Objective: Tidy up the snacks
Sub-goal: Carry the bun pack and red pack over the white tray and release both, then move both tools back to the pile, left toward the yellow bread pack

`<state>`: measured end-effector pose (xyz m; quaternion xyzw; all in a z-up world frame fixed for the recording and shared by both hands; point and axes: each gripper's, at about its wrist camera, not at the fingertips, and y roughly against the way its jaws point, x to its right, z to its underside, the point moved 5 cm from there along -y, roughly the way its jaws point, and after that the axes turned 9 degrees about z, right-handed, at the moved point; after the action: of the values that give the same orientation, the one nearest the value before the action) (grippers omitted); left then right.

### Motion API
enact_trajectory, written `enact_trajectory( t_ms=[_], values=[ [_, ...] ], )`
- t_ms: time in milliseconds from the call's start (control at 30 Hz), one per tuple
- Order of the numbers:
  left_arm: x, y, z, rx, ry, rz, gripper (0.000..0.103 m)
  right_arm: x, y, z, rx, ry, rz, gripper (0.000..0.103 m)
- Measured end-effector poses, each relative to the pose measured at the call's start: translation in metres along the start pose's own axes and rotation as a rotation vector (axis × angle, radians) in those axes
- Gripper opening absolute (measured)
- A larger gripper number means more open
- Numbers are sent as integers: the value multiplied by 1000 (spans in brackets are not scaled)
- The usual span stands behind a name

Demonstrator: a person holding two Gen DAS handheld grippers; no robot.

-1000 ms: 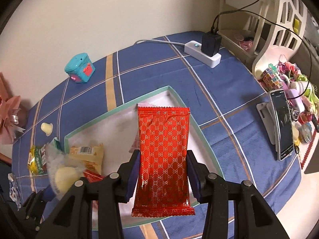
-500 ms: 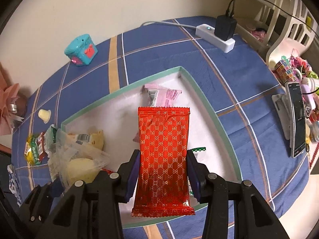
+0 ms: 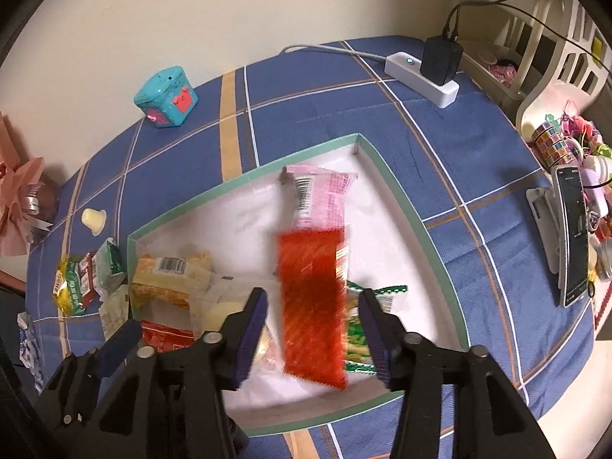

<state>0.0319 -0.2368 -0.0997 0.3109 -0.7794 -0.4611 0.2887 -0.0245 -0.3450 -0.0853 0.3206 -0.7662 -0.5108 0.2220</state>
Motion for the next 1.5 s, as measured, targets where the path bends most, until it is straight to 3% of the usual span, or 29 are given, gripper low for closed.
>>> enact_trajectory(
  t_ms=[400,833,1167,1233,1300,1367,1500],
  values=[
    [-26,9,-1,9,79,-21,76,-1,2,0,-7,3,12,59],
    [-119,34,2,72,341,-99,76,-13,5,5,7,38,23,58],
    [-140,47,4,100,382,-112,76,-31,12,9,22,79,25,59],
    [-140,46,4,97,381,-110,79,-34,12,10,26,87,27,67],
    [-140,45,5,89,380,-116,93,-35,13,10,36,89,30,90],
    [-142,42,6,82,381,-139,100,-36,13,10,45,90,38,98],
    [-145,41,8,79,386,-162,101,-38,12,10,49,98,30,103]
  ],
)
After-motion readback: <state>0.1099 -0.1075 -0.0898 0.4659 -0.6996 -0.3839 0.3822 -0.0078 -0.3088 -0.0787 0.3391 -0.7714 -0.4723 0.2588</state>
